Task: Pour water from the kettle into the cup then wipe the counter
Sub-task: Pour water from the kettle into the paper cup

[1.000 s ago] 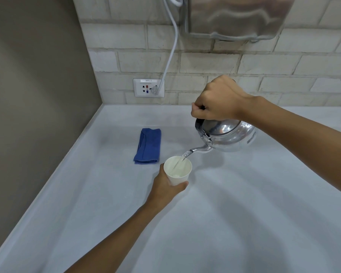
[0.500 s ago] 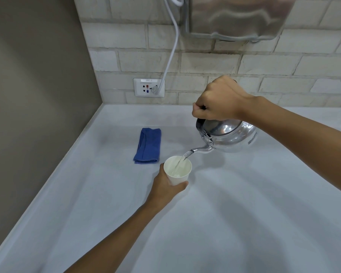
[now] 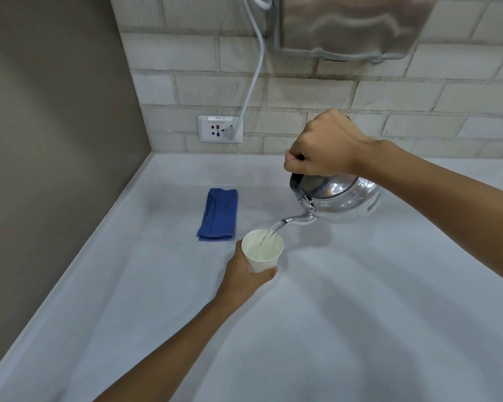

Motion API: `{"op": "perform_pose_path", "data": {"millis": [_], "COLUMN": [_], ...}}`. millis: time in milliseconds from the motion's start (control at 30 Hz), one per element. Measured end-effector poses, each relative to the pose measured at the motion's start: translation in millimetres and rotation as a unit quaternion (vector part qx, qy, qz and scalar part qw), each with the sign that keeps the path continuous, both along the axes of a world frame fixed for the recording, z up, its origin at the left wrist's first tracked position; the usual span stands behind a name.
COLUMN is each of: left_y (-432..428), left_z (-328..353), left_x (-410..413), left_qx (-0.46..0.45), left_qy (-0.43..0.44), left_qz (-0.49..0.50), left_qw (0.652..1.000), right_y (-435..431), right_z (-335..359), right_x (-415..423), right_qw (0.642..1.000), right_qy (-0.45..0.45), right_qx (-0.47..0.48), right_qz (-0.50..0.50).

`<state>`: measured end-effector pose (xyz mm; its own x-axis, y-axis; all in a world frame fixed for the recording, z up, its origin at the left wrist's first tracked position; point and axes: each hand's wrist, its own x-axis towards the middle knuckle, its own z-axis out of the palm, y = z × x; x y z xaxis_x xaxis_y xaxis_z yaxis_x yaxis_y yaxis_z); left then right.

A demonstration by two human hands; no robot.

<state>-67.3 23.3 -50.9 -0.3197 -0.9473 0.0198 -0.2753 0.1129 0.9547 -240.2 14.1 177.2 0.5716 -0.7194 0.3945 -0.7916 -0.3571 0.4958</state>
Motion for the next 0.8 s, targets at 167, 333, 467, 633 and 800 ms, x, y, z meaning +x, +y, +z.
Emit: {"op": "perform_pose_path", "data": {"millis": [167, 333, 467, 633, 800], "left_y": [0.2, 0.6, 0.7, 1.2, 1.1], "left_z": [0.0, 1.0, 1.2, 2.2, 1.7], "left_x": [-0.5, -0.7, -0.6, -0.5, 0.0], "left_qx": [-0.002, -0.002, 0.001, 0.002, 0.001], "left_qy": [0.0, -0.003, 0.004, 0.007, 0.009], "left_qz": [0.001, 0.002, -0.001, -0.003, -0.002], "left_qw": [1.0, 1.0, 1.0, 1.0, 1.0], "right_y": [0.4, 1.8, 2.4, 1.6, -1.3], "right_z": [0.5, 0.5, 0.2, -1.8, -8.7], "right_x": [-0.9, -1.3, -0.7, -2.5, -7.5], "right_qw": [1.0, 1.0, 1.0, 1.0, 0.999], "right_qy": [0.006, 0.009, 0.009, -0.003, -0.027], "right_qx": [0.002, 0.003, 0.004, 0.007, 0.012], "right_qz": [-0.002, -0.005, -0.007, -0.005, -0.015]}}
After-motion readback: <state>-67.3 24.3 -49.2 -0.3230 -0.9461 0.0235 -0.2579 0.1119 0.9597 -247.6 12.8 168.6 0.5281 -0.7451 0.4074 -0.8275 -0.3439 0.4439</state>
